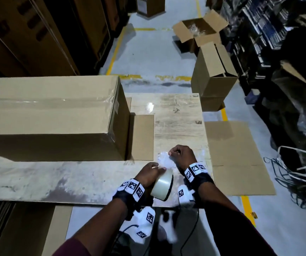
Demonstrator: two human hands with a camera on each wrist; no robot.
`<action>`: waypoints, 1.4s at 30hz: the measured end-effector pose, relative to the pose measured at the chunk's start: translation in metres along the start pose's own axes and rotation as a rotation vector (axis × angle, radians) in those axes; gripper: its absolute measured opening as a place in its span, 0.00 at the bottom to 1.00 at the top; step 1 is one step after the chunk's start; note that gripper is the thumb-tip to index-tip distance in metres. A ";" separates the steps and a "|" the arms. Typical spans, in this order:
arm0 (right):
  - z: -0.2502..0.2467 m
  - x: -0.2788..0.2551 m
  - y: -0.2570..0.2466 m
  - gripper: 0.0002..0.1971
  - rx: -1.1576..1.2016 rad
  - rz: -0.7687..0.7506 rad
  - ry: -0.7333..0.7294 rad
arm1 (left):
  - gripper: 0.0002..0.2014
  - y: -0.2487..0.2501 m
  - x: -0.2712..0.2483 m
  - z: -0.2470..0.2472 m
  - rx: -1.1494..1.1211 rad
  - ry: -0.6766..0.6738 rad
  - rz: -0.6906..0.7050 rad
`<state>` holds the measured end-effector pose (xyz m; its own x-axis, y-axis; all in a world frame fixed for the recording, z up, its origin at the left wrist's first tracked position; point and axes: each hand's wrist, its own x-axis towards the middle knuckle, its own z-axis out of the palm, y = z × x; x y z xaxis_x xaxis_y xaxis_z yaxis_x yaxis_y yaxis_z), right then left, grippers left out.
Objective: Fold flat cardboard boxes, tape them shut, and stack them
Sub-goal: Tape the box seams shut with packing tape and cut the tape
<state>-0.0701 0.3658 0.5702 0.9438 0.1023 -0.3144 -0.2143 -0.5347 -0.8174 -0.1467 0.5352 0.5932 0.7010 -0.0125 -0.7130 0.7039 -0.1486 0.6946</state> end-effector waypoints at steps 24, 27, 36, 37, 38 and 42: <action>-0.009 0.039 -0.013 0.18 -0.652 0.089 -0.148 | 0.14 0.011 0.006 0.006 0.188 0.103 0.096; -0.015 0.034 -0.023 0.12 -0.841 0.062 -0.201 | 0.17 0.012 0.000 0.007 0.287 0.186 0.098; -0.027 0.012 -0.102 0.03 -0.073 -0.227 -0.027 | 0.10 0.074 -0.089 -0.046 0.435 0.128 0.643; -0.019 0.008 -0.118 0.05 0.028 -0.281 -0.042 | 0.08 0.086 -0.105 -0.060 0.358 0.173 0.708; -0.008 0.005 -0.133 0.06 0.114 -0.323 -0.059 | 0.08 0.097 -0.116 -0.077 0.299 0.264 0.776; 0.044 -0.007 -0.181 0.07 0.381 -0.351 -0.095 | 0.04 0.119 -0.120 -0.158 0.269 0.591 0.874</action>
<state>-0.0488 0.4985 0.6996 0.9521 0.3052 -0.0181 0.0175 -0.1137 -0.9934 -0.1292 0.6756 0.7767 0.9421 0.2477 0.2259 -0.0628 -0.5315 0.8447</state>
